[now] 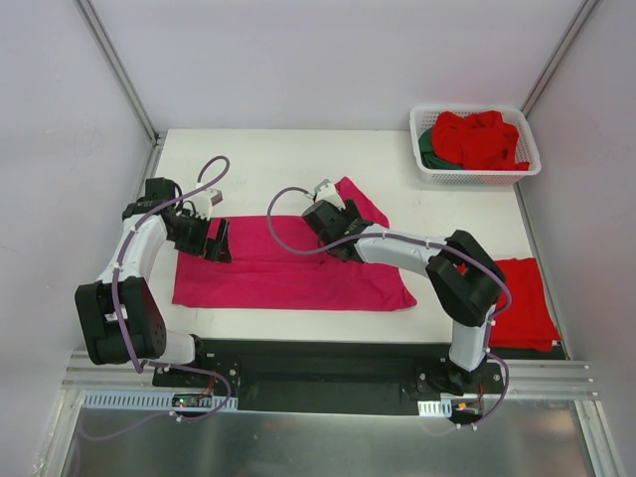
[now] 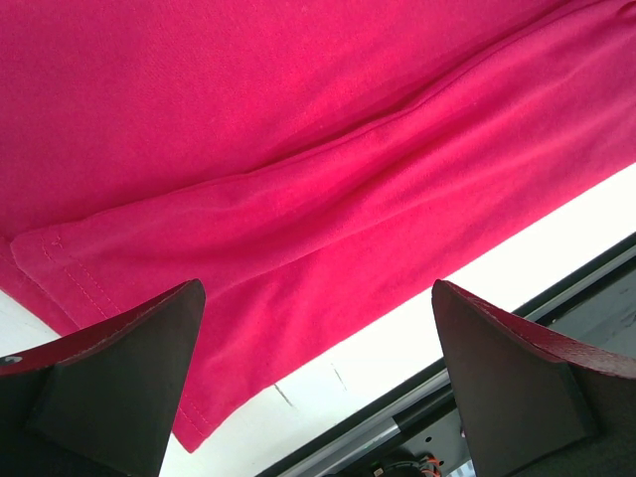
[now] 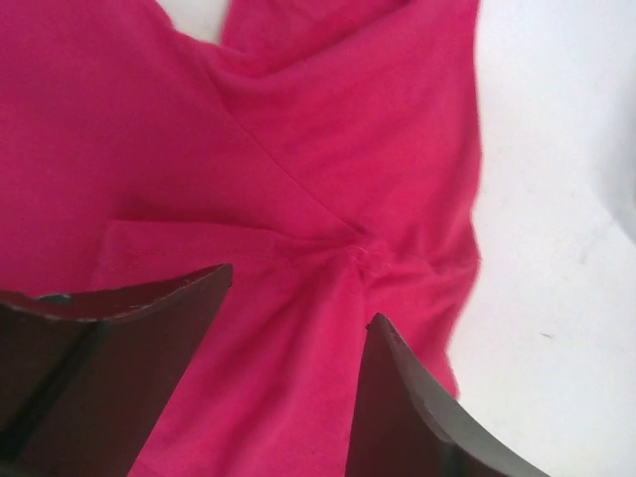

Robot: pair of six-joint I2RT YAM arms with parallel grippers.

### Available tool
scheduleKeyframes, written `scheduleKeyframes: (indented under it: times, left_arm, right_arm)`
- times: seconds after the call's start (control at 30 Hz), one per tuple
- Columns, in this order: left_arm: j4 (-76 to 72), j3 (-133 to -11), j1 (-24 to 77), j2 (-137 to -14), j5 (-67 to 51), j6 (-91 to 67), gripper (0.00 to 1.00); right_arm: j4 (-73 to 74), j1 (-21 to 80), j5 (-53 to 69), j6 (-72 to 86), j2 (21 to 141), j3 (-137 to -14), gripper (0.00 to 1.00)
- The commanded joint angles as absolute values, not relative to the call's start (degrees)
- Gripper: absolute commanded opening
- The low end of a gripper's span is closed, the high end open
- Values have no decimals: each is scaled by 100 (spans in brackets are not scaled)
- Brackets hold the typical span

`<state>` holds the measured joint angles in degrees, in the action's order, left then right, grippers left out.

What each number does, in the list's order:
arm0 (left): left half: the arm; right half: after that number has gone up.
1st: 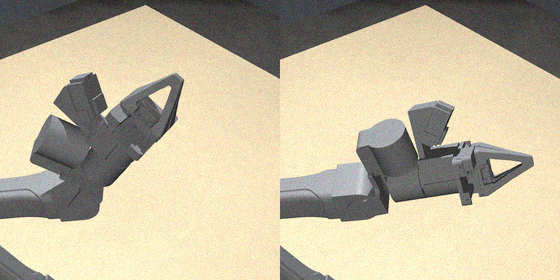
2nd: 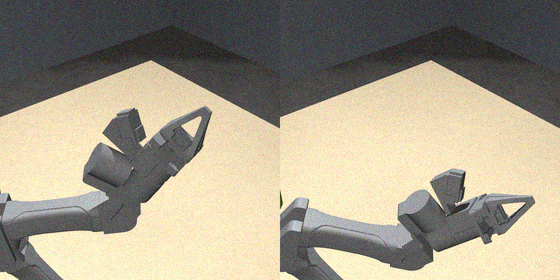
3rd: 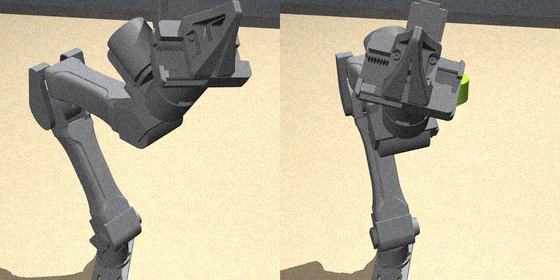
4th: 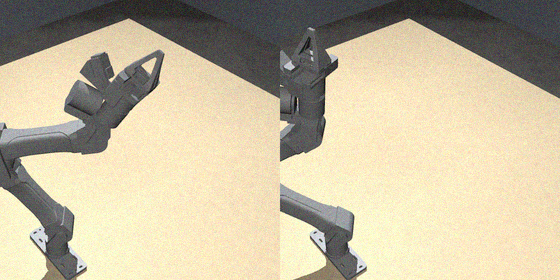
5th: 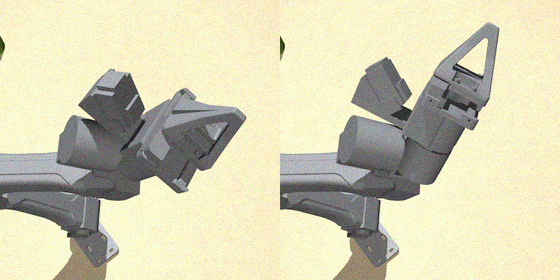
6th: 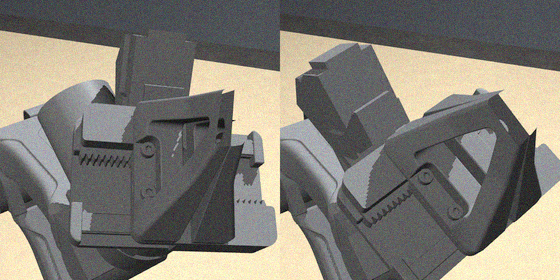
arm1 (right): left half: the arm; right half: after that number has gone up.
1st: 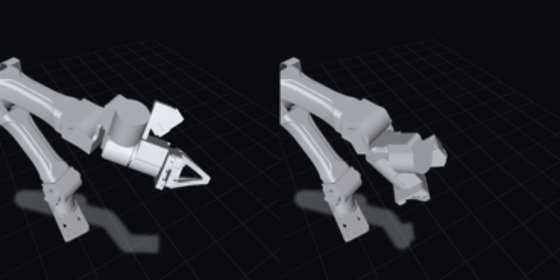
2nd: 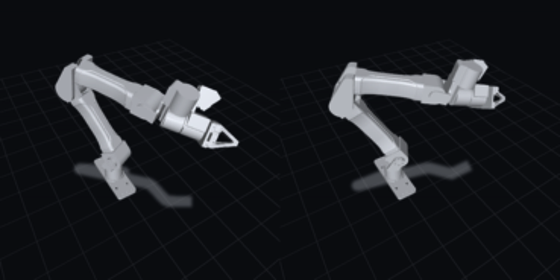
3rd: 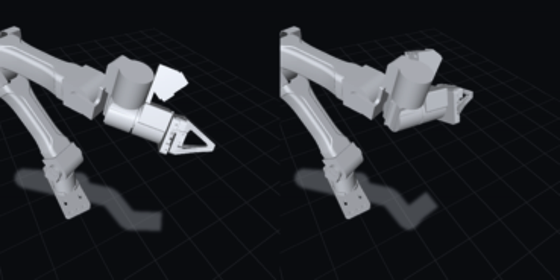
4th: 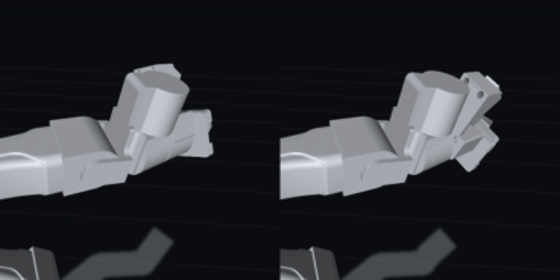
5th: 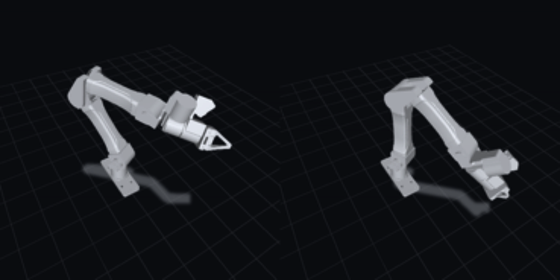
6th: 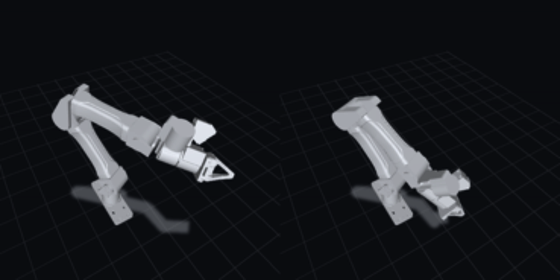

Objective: Fold and stack the t-shirts

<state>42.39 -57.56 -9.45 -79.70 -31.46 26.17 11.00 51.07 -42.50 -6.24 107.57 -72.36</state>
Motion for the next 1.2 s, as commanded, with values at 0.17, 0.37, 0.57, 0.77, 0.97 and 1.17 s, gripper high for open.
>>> scheduleKeyframes:
  times: [0.17, 0.37, 0.57, 0.77, 0.97, 1.17]
  left_arm:
    - [4298, -5704, -958, -7822, -3226, 2637, 99]
    - [4289, -5678, -949, -7822, -3208, 2637, 99]
    - [4307, -5669, -958, -7734, -3112, 2654, 99]
    - [4298, -5660, -958, -7752, -3146, 2663, 99]
    - [4298, -5651, -949, -7734, -3155, 2654, 99]
    - [4307, -5616, -949, -7717, -3155, 2654, 99]
  right_arm:
    - [404, 5159, -2374, -369, 10432, -7101, 56]
    - [369, 5150, -1680, -290, 10766, -7242, 55]
    - [615, 5159, -1503, -158, 10986, -7435, 54]
    - [703, 5159, -1459, -114, 11162, -7488, 52]
    - [756, 5159, -1547, -149, 11232, -7558, 40]
    - [835, 5177, -1652, -184, 11267, -7629, 17]
